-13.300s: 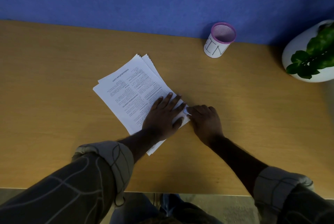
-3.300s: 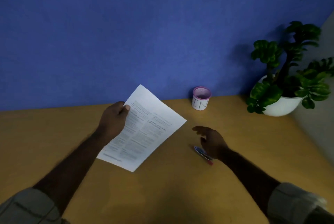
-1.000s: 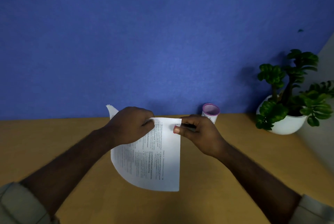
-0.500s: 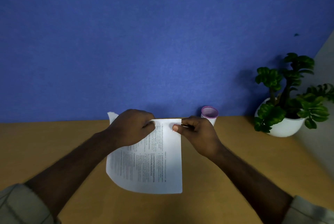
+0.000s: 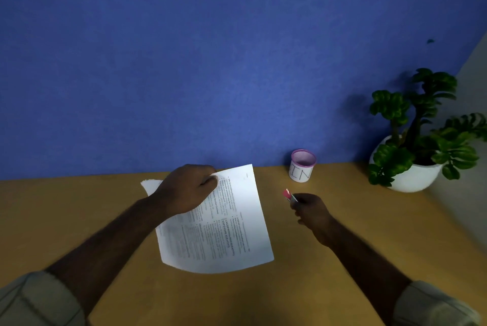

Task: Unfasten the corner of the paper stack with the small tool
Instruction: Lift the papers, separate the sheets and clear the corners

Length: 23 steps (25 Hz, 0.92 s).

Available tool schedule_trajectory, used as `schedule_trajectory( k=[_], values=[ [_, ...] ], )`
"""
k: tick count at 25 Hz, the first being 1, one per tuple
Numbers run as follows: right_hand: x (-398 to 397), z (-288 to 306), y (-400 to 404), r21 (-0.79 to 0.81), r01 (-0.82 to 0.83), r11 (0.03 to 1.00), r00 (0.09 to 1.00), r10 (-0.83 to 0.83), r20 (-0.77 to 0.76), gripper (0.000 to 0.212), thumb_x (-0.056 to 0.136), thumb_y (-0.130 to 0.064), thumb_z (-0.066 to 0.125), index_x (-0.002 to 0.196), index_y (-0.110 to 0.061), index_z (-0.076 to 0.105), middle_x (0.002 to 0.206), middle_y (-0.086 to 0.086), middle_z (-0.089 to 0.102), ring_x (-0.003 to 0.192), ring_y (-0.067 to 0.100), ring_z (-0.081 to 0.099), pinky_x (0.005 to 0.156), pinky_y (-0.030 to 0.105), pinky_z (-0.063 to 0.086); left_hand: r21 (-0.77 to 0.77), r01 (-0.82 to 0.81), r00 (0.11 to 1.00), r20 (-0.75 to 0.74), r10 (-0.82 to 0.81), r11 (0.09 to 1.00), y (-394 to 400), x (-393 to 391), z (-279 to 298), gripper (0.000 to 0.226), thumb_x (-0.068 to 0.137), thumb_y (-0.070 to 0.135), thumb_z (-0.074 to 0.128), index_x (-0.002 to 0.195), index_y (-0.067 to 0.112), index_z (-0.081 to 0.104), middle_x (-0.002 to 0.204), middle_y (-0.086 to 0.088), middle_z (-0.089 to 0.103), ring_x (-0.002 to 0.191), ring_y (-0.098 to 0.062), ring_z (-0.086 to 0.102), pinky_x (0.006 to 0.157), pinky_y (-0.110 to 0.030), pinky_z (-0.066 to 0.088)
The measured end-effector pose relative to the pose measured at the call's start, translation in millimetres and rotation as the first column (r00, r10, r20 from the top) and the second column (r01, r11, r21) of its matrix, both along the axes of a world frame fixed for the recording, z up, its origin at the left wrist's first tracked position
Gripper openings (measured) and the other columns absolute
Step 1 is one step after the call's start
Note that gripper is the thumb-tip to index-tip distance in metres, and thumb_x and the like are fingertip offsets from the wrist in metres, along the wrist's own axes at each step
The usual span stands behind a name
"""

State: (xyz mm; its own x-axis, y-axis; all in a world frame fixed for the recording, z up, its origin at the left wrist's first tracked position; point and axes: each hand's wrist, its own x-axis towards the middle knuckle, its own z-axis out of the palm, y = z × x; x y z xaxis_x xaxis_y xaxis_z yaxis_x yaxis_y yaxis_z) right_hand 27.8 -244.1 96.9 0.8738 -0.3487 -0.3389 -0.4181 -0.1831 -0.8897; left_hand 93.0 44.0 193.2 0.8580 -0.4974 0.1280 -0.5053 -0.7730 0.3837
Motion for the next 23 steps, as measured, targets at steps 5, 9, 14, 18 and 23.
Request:
schedule_trajectory(
  k=[5, 9, 14, 18, 23],
  values=[
    [-19, -67, -15, -0.405, 0.059, 0.912, 0.962, -0.16, -0.22, 0.018, 0.097, -0.025, 0.054, 0.108, -0.018, 0.067, 0.097, 0.006, 0.068, 0.084, 0.022, 0.059, 0.079, 0.036, 0.046, -0.176, -0.045, 0.998, -0.062, 0.034, 0.983, 4, -3, -20, 0.026, 0.104, 0.027, 0.049, 0.093, 0.008, 0.064, 0.098, -0.004, 0.071, 0.095, -0.019, 0.065, 0.085, -0.041, 0.052],
    [-34, -99, -19, -0.532, 0.035, 0.846, 0.931, -0.222, -0.291, 0.037, 0.096, -0.042, 0.05, 0.102, -0.01, 0.067, 0.103, 0.014, 0.069, 0.094, 0.033, 0.063, 0.081, 0.038, 0.051, -0.309, -0.186, 0.978, -0.153, 0.144, 0.933, 9, -9, -37, 0.027, 0.105, 0.026, 0.048, 0.101, 0.007, 0.067, 0.095, -0.005, 0.073, 0.092, -0.023, 0.067, 0.082, -0.041, 0.051],
    [-41, -114, -17, -0.526, 0.08, 0.847, 0.905, -0.283, -0.317, 0.033, 0.09, -0.04, 0.059, 0.101, -0.009, 0.063, 0.102, 0.013, 0.069, 0.09, 0.03, 0.064, 0.072, 0.035, 0.052, -0.477, -0.332, 0.937, -0.269, 0.224, 0.814, 9, -18, -47, 0.027, 0.106, 0.026, 0.047, 0.096, 0.012, 0.067, 0.09, 0.002, 0.071, 0.082, -0.013, 0.065, 0.071, -0.035, 0.046],
    [-43, -113, -23, -0.547, 0.01, 0.837, 0.91, -0.235, -0.341, 0.038, 0.086, -0.041, 0.063, 0.107, -0.01, 0.06, 0.107, 0.012, 0.068, 0.094, 0.029, 0.063, 0.077, 0.037, 0.054, -0.612, -0.405, 0.908, -0.356, 0.221, 0.679, 7, -26, -49, 0.027, 0.106, 0.025, 0.047, 0.089, 0.027, 0.068, 0.09, 0.011, 0.073, 0.082, -0.005, 0.067, 0.072, -0.028, 0.048],
    [-29, -74, -3, -0.14, -0.028, 0.99, 1.0, 0.027, -0.014, 0.082, 0.074, -0.023, 0.084, 0.142, -0.024, 0.039, 0.133, -0.003, 0.05, 0.109, 0.015, 0.05, 0.073, 0.021, 0.051, -0.68, -0.445, 0.883, -0.44, 0.161, 0.582, 1, -26, -45, 0.025, 0.106, 0.026, 0.048, 0.097, 0.028, 0.072, 0.099, 0.017, 0.076, 0.092, -0.004, 0.07, 0.082, -0.03, 0.051]
  ],
)
